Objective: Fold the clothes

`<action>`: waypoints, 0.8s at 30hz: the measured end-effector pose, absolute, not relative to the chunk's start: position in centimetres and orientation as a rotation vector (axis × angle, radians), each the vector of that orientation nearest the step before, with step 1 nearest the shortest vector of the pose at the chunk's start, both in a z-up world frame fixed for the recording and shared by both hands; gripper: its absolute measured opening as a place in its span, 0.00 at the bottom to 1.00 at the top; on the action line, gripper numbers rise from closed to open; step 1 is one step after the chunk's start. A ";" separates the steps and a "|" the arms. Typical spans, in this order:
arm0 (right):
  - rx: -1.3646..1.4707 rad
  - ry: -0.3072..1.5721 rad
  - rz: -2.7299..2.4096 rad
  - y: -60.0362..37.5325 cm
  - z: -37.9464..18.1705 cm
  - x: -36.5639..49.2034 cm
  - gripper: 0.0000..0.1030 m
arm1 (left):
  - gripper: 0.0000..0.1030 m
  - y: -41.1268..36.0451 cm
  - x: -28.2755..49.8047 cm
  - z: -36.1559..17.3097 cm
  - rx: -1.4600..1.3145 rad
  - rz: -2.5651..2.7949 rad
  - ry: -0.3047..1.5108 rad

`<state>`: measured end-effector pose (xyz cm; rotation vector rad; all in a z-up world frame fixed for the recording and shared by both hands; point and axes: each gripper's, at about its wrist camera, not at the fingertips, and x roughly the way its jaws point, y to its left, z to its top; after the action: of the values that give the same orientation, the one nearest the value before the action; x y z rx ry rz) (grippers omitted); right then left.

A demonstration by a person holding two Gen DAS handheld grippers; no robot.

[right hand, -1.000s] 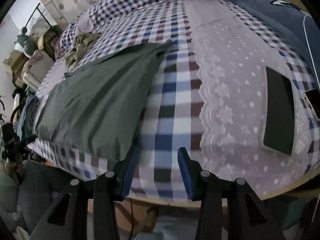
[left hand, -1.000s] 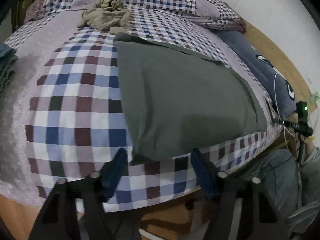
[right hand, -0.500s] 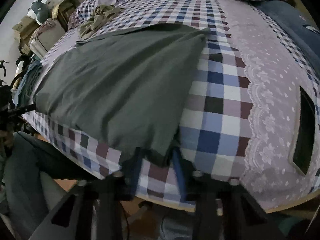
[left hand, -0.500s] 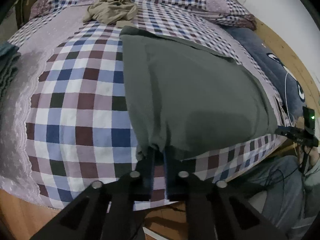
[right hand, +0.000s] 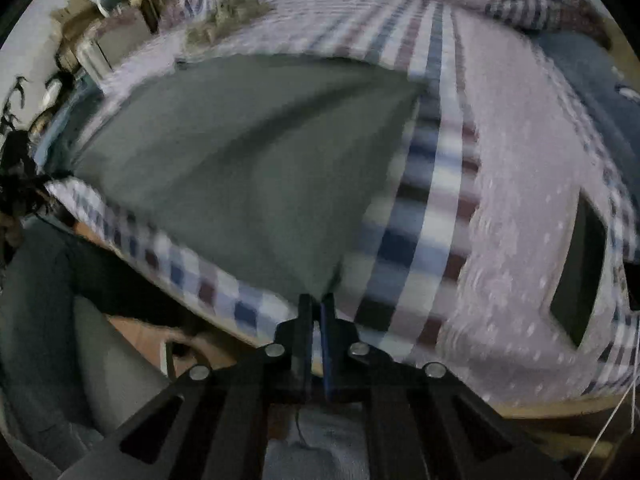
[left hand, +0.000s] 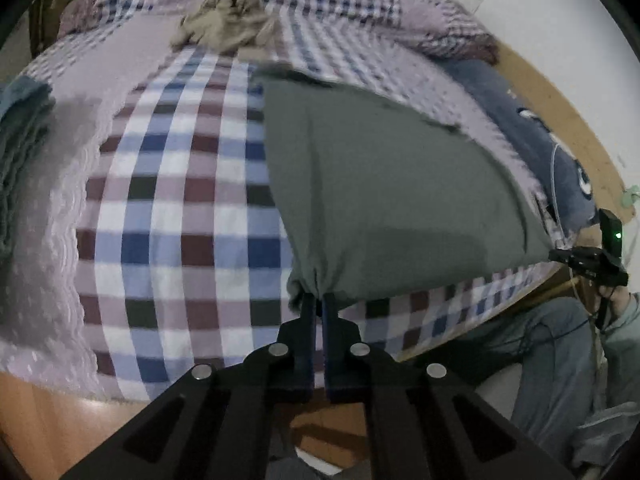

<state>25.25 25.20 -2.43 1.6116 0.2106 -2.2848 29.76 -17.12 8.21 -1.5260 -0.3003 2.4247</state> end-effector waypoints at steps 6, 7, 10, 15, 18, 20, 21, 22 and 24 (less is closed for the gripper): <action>1.715 0.190 -2.345 27.3 -3.6 25.6 0.01 | 0.00 -17.5 29.1 5.4 -1.774 2.387 -0.261; 1.679 0.124 -2.359 27.7 -2.8 25.7 0.04 | 0.00 -17.9 29.1 5.2 -1.789 2.371 -0.286; 1.573 -0.075 -2.359 28.0 -1.4 25.5 0.05 | 0.00 -18.2 29.7 6.6 -1.650 2.375 -0.348; 1.537 -0.152 -2.343 26.3 -1.3 24.5 0.41 | 0.29 -17.8 30.2 8.1 -1.521 2.377 -0.373; 1.591 -0.099 -2.320 25.3 -2.4 23.5 0.41 | 0.38 -17.0 29.4 7.7 -1.553 2.380 -0.324; 1.612 -0.085 -2.294 24.7 -3.3 22.9 0.41 | 0.38 -16.3 28.9 7.6 -1.558 2.385 -0.301; 1.619 -0.076 -2.285 24.6 -3.5 22.9 0.40 | 0.38 -16.0 28.8 7.6 -1.553 2.396 -0.289; 1.623 -0.060 -2.274 24.2 -3.9 23.0 0.36 | 0.38 -15.7 28.7 7.6 -1.548 2.407 -0.276; 1.633 0.005 -2.261 23.5 -4.2 23.2 0.03 | 0.10 -15.3 28.4 7.5 -1.537 2.435 -0.262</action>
<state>23.21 23.45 -4.24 1.6326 0.0047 -2.2611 28.41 -15.30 7.51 -1.5373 -0.2618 2.4354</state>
